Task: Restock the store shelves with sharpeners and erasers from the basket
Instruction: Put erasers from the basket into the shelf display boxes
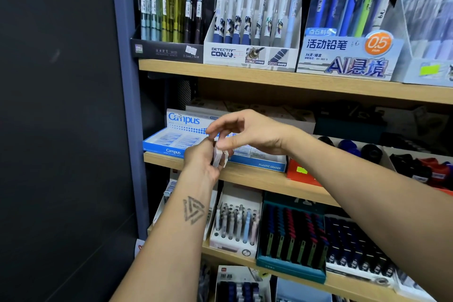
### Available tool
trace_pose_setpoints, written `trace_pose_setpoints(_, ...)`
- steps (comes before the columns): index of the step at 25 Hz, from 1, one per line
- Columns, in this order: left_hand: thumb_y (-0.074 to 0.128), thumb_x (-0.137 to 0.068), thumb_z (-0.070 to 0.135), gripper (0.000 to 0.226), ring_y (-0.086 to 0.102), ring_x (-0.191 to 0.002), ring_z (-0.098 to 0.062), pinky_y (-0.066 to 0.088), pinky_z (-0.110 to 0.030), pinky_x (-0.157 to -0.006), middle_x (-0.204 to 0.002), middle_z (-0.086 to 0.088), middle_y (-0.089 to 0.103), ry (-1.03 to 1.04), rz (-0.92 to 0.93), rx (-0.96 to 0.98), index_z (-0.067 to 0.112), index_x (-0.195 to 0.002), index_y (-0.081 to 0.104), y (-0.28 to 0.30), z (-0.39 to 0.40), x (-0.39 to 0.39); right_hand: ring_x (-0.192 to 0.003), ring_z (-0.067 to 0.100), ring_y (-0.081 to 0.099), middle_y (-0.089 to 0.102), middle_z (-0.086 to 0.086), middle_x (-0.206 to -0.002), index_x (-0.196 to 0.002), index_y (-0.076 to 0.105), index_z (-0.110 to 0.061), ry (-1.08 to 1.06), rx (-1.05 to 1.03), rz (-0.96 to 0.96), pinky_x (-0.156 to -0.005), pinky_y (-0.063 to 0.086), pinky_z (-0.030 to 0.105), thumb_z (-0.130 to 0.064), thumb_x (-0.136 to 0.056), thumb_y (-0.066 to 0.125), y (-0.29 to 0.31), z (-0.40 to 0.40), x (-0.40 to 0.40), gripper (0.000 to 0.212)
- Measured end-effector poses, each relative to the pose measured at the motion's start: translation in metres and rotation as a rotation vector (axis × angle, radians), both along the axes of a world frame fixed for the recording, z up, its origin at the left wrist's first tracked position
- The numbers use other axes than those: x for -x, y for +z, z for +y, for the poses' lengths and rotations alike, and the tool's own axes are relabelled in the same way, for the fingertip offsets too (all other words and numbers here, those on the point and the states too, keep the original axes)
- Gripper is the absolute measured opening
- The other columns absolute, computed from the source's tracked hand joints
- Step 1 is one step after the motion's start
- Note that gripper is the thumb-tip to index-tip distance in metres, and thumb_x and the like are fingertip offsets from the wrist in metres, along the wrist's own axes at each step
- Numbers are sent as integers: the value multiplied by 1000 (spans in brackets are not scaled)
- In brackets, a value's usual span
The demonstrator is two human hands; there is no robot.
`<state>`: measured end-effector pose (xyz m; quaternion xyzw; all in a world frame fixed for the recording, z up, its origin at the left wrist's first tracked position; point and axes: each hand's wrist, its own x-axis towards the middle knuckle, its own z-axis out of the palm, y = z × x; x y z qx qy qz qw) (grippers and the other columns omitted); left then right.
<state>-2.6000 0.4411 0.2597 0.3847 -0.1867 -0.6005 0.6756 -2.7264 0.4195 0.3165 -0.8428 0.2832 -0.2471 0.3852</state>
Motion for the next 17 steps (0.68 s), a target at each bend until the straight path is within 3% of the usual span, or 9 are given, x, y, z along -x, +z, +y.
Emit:
trace_pose_setpoints(2,53,-95,-2,12,60,-54,-21,47,-19,-38,-80,-13,66,54,11,-7,2,-91,63,-2,-2,0,-89,20,64,73,10,-102,-105,74,-12,24,84,109,-87,56,38,-9,-76,85,-2,2,-3,31)
trace_pose_setpoints(4,52,-96,-2,13,61,-51,-23,50,-24,-39,-81,-18,65,50,35,11,-1,-89,63,-4,-5,0,-92,24,68,72,21,-104,-104,74,-4,-5,59,24,-84,60,42,1,-76,82,-1,-1,-1,30)
trace_pose_setpoints(7,57,-99,8,13,65,-58,-26,51,-26,-40,-85,-20,66,19,-31,-9,-4,-97,62,-2,-4,-6,-94,23,72,73,19,-105,-108,70,0,-74,-50,-144,-82,60,31,17,-77,72,1,-8,11,35)
trace_pose_setpoints(12,61,-99,27,31,66,-52,-23,48,-19,-38,-83,-22,69,-139,-245,5,-3,-106,65,4,9,-15,-98,27,69,75,14,-96,-98,73,-5,-231,-50,-229,-97,55,43,15,-78,72,-2,-21,20,28)
trace_pose_setpoints(17,69,-93,19,27,65,-50,-20,46,-17,-37,-74,-19,71,-169,-265,47,-6,-104,67,5,15,-21,-93,20,71,76,8,-90,-92,76,-10,-302,-15,-221,-92,57,35,11,-77,76,-8,-29,19,26)
